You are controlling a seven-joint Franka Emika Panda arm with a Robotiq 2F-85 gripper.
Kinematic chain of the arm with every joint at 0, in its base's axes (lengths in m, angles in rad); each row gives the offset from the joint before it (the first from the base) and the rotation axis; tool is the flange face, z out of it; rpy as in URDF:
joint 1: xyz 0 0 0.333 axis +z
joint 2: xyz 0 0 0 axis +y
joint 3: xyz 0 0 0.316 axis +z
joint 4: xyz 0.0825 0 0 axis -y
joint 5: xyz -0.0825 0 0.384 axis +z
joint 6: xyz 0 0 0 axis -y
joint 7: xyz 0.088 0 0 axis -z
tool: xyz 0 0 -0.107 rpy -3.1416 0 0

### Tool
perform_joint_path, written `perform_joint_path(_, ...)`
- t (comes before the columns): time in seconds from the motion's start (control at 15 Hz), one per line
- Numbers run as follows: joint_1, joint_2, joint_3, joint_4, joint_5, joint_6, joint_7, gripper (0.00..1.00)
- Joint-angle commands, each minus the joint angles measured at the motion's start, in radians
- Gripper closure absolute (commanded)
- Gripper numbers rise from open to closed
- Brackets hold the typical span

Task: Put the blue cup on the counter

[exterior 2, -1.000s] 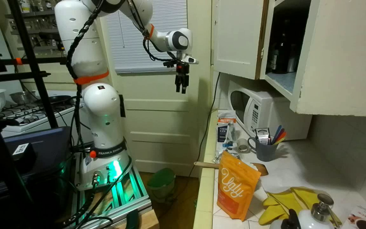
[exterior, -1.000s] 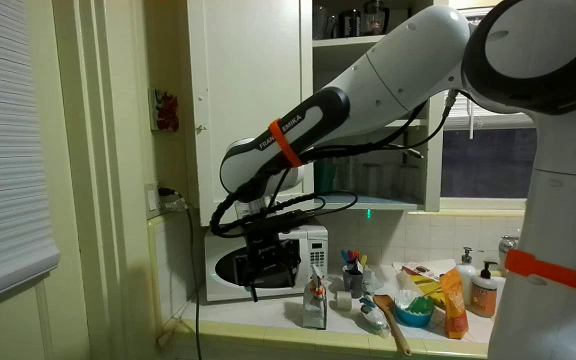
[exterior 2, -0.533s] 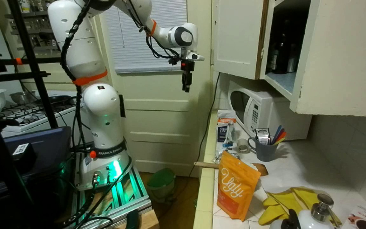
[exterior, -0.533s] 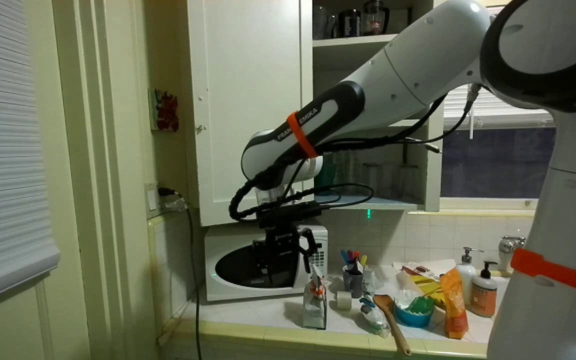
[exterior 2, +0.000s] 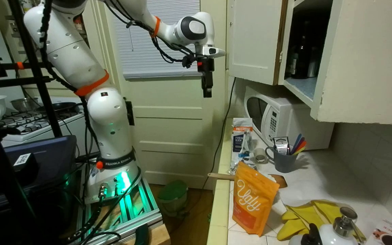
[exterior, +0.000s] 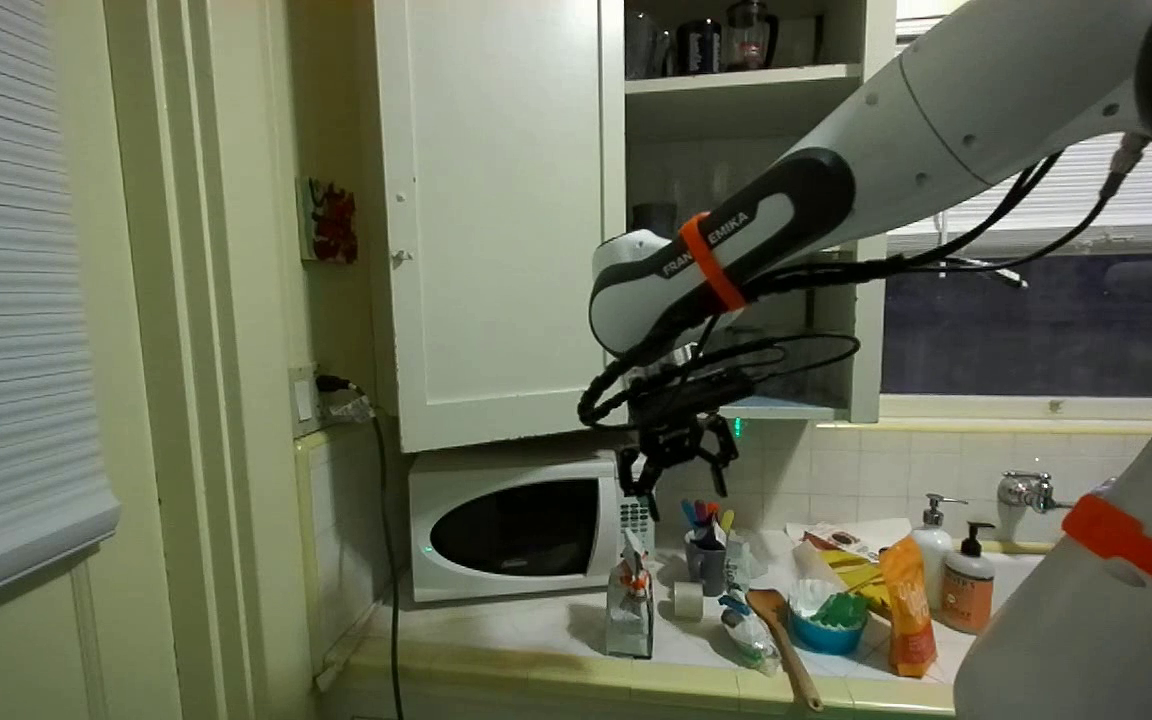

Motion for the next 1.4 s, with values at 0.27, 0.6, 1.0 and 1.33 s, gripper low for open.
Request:
perform_joint_path(0.27, -0.09, -0.121, -0.068, -0.04, -0.07, 0.003, -0.12, 0.0)
perform_joint_path(0.6, -0.101, -0.134, -0.078, -0.05, -0.084, 0.019, -0.14, 0.0)
perform_joint_path(1.0, -0.144, -0.13, -0.251, -0.018, -0.062, 0.144, -0.404, 0.0)
perform_joint_path(1.33, -0.151, -0.091, -0.373, 0.019, 0.025, 0.417, -0.58, 0.0)
